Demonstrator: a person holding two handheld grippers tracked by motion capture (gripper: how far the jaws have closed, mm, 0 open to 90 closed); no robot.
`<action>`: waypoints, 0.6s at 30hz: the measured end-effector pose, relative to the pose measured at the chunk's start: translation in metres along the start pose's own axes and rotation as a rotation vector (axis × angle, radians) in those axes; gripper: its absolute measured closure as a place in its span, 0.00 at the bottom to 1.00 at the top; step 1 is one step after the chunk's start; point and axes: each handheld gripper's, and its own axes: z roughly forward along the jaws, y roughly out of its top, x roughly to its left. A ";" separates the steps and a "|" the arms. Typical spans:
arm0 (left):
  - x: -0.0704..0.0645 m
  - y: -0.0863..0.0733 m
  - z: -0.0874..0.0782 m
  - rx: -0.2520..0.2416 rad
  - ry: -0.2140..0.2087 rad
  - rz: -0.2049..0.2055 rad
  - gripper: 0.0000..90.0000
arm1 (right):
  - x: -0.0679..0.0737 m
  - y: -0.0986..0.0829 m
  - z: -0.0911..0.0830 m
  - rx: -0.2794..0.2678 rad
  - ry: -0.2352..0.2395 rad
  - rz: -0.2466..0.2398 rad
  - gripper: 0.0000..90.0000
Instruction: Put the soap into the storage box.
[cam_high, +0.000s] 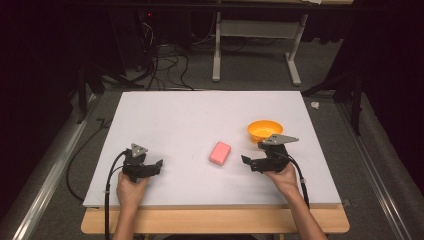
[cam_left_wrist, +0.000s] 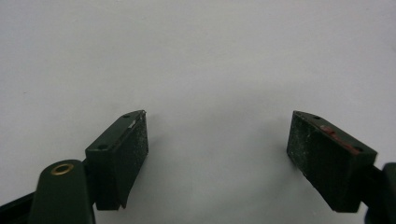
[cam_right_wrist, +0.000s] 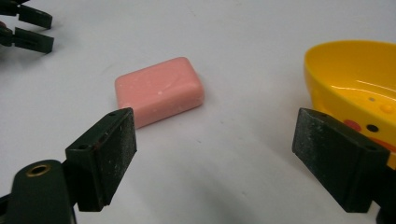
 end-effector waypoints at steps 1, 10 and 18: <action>0.000 0.000 0.000 0.000 -0.001 0.000 0.23 | 0.001 0.001 0.001 0.001 0.002 -0.002 0.16; 0.000 0.000 0.000 0.000 0.001 0.000 0.23 | 0.007 0.016 0.009 0.012 0.028 -0.026 0.16; 0.000 0.000 0.000 0.000 0.001 0.000 0.23 | 0.014 0.028 0.019 0.008 0.056 -0.071 0.14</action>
